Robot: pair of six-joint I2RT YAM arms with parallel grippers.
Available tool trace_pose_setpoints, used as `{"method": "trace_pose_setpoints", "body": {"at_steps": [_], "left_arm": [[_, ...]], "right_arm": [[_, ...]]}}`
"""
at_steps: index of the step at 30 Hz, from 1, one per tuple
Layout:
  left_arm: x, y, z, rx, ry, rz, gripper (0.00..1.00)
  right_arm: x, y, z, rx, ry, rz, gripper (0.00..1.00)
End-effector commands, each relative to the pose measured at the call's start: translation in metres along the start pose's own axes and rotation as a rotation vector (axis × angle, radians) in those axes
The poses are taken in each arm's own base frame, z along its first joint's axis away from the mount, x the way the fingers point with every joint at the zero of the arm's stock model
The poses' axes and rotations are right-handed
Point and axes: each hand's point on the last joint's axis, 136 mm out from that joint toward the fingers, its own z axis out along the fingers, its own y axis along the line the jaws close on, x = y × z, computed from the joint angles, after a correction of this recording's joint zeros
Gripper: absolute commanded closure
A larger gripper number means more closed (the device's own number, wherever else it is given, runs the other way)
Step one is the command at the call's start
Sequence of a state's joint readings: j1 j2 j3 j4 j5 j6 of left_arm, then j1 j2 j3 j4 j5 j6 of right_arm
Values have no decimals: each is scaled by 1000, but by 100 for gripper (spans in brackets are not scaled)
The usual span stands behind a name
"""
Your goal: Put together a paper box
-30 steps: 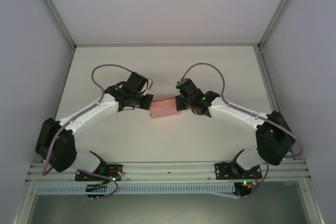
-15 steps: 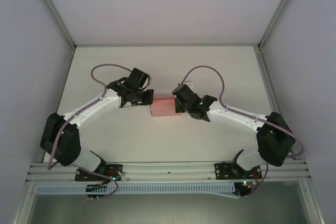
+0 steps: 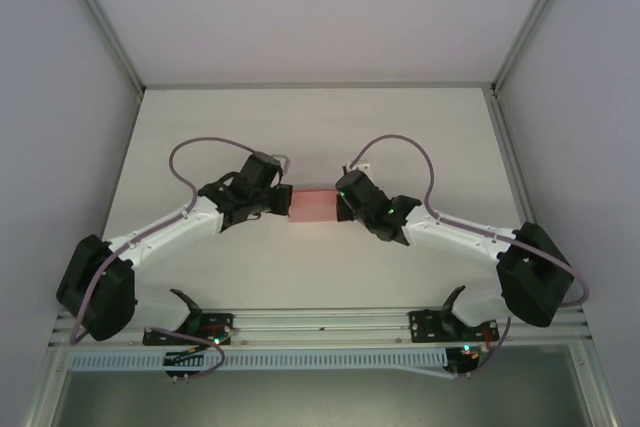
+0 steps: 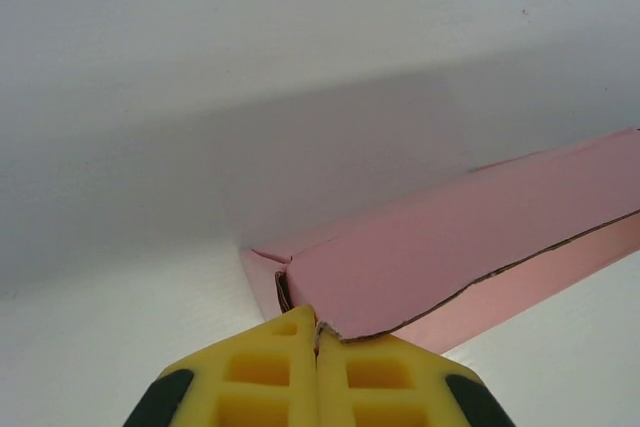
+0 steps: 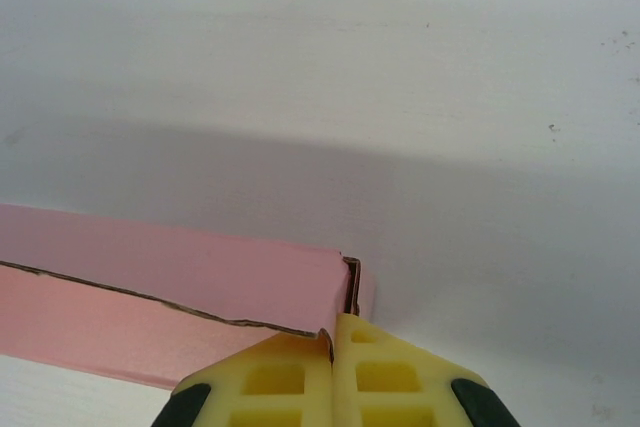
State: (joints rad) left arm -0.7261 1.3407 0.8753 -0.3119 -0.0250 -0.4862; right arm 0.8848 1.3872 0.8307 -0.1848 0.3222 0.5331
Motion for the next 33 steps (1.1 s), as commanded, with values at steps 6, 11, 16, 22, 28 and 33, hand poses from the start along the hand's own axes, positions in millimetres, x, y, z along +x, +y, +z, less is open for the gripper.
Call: {"method": "trace_pose_setpoints", "body": {"at_steps": [6, 11, 16, 22, 28, 33], "left_arm": [[83, 16, 26, -71, 227, 88, 100], [75, 15, 21, -81, 204, 94, 100], [64, 11, 15, -91, 178, 95, 100], [58, 6, 14, -93, 166, 102, 100], [57, 7, 15, -113, 169, 108, 100], [54, 5, 13, -117, 163, 115, 100]], "right_arm": [[42, 5, 9, -30, 84, -112, 98], [23, 18, -4, -85, 47, -94, 71], [-4, 34, -17, -127, 17, -70, 42], [-12, 46, -16, -167, 44, -80, 20], [-28, 26, -21, -149, 16, 14, 0], [-41, 6, -32, -154, -41, 139, 0]]}}
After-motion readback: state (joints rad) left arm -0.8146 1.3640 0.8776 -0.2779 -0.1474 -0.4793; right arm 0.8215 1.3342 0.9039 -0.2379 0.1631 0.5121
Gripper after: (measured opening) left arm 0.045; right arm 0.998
